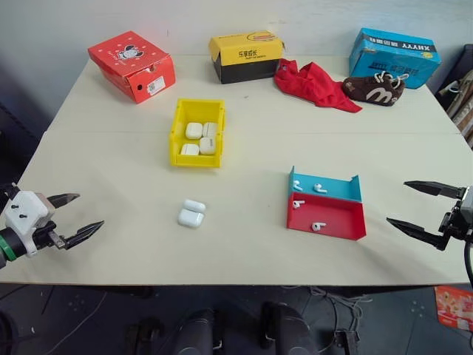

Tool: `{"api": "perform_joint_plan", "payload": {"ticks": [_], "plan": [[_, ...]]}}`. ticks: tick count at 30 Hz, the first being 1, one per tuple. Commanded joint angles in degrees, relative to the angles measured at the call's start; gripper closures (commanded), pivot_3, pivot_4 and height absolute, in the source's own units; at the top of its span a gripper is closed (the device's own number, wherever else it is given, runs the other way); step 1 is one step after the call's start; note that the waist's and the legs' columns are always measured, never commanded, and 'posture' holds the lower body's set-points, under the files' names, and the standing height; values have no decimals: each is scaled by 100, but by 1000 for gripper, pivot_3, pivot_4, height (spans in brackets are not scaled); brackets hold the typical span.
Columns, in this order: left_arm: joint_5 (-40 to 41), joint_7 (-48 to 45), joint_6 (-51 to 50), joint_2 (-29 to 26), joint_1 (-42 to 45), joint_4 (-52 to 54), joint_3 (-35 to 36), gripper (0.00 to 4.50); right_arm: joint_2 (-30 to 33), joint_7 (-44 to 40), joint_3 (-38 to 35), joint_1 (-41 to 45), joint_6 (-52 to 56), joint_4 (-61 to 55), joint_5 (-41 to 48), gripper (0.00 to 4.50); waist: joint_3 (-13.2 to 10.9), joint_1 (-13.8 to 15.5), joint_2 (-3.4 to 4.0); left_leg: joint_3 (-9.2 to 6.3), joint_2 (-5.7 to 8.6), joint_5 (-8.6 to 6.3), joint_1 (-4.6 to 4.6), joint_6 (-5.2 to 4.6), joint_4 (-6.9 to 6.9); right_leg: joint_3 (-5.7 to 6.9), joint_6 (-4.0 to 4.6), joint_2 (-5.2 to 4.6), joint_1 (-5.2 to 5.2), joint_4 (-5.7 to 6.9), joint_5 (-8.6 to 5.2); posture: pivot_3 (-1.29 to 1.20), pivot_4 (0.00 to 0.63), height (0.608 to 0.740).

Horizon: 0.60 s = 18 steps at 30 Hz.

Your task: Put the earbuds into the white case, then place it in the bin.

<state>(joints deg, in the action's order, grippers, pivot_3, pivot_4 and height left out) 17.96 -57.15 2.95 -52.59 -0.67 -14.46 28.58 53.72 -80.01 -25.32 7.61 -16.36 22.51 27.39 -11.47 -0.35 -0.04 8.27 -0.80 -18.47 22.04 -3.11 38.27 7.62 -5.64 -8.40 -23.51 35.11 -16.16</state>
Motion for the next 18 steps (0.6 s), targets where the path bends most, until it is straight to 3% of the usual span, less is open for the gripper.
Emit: {"api": "perform_joint_plan", "payload": {"ticks": [1, 14, 18], "plan": [[67, -10, 98, -69, 26, -14, 115, 28, 64, -24, -108, -11, -98, -43, 33, 0, 0, -3, 0, 0, 0, 0, 0, 0, 0, 0, 0, 0, 0, 0, 0, 0, 150, 740], [213, -25, -156, -57, 55, 13, 138, 28, -27, 66, 64, 143, 79, -191, 45, 0, 0, -6, 0, 0, 0, 0, 0, -1, 0, 0, 0, 1, -1, 4, 0, 0, 150, 740], [313, -39, -1028, -322, -140, -144, 339, 28, -502, 426, 135, 249, 392, -992, 472, 0, 1, -43, -3, 1, -1, 0, -1, 1, 1, -1, 0, 2, -5, 11, 0, 0, 150, 740]]}}
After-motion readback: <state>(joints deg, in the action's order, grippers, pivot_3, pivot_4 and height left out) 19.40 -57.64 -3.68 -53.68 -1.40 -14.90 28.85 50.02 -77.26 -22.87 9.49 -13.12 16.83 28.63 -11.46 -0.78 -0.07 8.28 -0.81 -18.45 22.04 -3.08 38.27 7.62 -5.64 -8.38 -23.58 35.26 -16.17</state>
